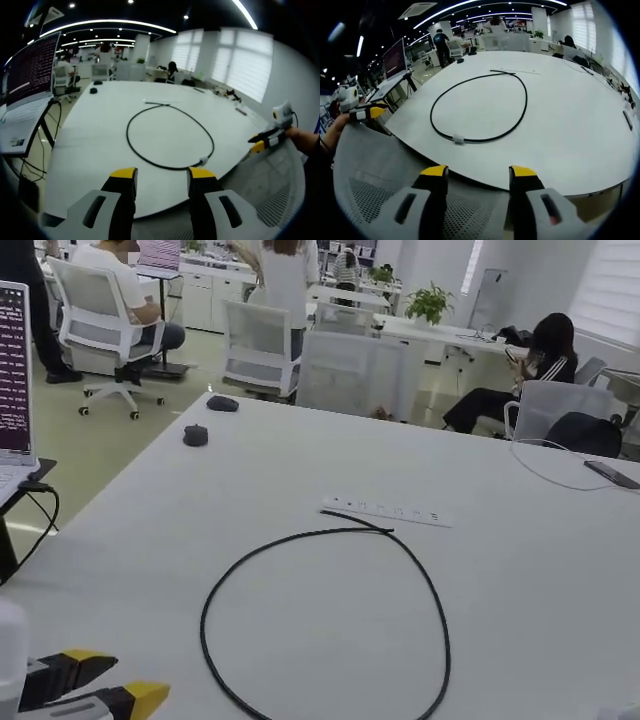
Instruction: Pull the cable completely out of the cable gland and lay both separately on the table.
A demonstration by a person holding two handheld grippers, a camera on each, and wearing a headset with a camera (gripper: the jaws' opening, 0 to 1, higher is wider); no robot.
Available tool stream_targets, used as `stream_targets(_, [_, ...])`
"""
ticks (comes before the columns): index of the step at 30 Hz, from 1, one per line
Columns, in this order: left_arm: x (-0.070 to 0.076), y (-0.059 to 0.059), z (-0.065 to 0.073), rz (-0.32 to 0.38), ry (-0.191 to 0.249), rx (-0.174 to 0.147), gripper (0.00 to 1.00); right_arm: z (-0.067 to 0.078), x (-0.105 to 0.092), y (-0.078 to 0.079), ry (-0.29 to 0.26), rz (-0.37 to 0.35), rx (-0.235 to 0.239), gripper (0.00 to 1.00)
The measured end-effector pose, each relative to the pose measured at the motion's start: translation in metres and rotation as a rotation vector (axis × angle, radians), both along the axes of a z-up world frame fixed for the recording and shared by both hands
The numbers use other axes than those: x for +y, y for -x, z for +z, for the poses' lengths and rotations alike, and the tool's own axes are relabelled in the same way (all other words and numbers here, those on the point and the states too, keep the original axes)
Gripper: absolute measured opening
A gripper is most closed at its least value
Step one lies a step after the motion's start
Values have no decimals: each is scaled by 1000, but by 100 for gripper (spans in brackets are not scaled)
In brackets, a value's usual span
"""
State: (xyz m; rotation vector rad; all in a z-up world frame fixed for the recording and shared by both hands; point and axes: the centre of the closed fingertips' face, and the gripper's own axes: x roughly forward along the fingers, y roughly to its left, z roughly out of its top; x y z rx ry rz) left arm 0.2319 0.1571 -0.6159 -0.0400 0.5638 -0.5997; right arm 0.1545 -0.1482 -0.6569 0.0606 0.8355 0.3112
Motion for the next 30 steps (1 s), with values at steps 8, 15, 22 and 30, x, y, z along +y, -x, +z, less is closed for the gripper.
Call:
stream_targets(8, [0, 1, -3, -10, -14, 9, 39, 0, -1, 0, -10, -10, -1, 50])
stream_targets(15, [-1, 2, -4, -15, -17, 7, 40, 0, -2, 0, -10, -15, -4, 50])
stream_targets(22, [0, 3, -5, -18, -27, 12, 39, 0, -1, -1, -17, -17, -6, 49])
stream_targets(30, [0, 3, -7, -20, -34, 16, 39, 1, 1, 0, -22, -7, -8, 49])
